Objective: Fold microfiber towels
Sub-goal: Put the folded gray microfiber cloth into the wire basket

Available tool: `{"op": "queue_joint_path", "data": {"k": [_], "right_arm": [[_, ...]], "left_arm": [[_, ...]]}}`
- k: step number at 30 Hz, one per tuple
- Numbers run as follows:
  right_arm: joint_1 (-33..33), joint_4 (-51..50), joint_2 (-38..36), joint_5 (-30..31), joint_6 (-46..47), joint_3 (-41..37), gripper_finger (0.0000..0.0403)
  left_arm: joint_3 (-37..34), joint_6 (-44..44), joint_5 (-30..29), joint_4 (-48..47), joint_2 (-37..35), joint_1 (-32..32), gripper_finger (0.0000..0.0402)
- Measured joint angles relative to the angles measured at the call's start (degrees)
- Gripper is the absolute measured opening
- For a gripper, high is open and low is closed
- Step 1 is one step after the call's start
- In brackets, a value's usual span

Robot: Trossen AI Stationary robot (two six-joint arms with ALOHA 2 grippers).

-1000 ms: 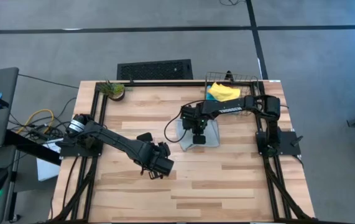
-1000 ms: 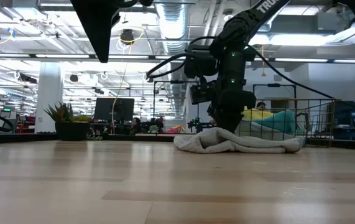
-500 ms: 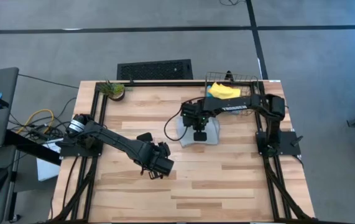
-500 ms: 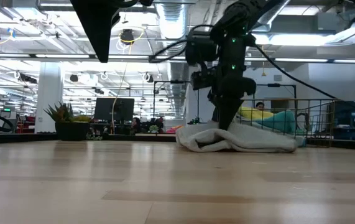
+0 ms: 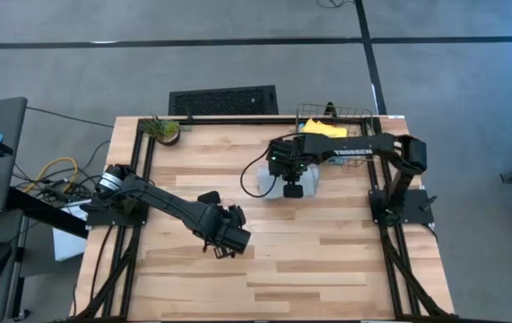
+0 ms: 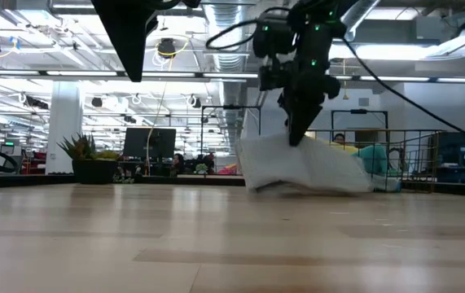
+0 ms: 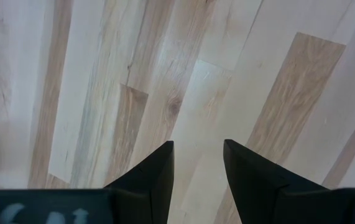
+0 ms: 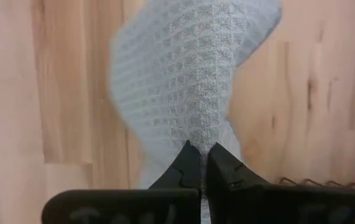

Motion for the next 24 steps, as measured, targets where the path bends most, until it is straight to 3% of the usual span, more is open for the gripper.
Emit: {"op": "queue_joint_path", "data": {"k": [11, 18, 24], "right_arm": [[-0.08, -6.01, -6.73, 0.62, -0.02, 6.13, 0.0016], [-1.41, -13.89, -8.56, 8.8, -2.19, 14.08, 0.0016], [-6.65, -19.02, -9.27, 11.54, -4.87, 20.01, 0.0016]], "left_arm": [[0.0, 0.5, 0.0, 0.02, 0.0, 0.02, 0.0132], [0.0, 0.5, 0.0, 0.02, 0.02, 0.02, 0.0132], [0.0, 0.48, -0.02, 0.02, 0.02, 0.02, 0.0132]]}}
